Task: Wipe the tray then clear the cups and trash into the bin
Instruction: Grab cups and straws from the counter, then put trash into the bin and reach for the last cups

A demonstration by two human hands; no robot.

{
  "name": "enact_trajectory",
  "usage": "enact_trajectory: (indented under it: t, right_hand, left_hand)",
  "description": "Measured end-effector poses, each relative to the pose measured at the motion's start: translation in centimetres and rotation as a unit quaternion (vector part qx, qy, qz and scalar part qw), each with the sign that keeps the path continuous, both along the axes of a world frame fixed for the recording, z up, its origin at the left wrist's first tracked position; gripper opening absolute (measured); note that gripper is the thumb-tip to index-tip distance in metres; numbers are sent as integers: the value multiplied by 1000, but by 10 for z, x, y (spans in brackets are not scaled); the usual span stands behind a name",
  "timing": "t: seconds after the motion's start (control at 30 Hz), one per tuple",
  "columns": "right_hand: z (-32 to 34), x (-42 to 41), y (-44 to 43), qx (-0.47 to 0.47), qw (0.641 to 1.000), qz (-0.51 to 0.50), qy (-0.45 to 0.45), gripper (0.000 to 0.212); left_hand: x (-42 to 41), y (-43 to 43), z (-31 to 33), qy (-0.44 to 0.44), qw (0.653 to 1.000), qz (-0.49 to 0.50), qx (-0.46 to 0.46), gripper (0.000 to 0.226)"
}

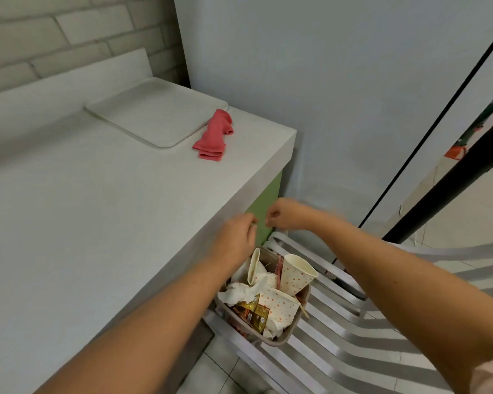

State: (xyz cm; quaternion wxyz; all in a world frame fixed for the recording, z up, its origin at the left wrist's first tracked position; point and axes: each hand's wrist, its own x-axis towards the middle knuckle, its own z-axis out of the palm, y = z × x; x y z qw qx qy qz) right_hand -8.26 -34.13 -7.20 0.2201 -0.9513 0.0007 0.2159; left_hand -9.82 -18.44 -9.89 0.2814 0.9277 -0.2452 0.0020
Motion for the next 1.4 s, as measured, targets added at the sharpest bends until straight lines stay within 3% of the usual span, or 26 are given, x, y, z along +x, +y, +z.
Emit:
enact_trajectory:
  t: [0.17,0.43,0.6,0.9,1.4]
  right_hand:
    - [52,23,38,-21,997,68,-38,31]
    - [91,51,129,1,986,145,-78,19]
    - [104,73,198,-25,972,206,-114,23]
    - [105,107,309,-32,964,250,-80,41]
    - [87,159,429,-59,959,268,-71,43]
  left_hand:
    - [14,28,40,-62,996,51,-26,21]
    - [52,119,66,-98,983,149,32,24]
    - [71,200,72,-77,966,227,100,31]
    - [102,342,78,-44,933,327,142,33]
    - [159,493,76,-18,903,419,97,33]
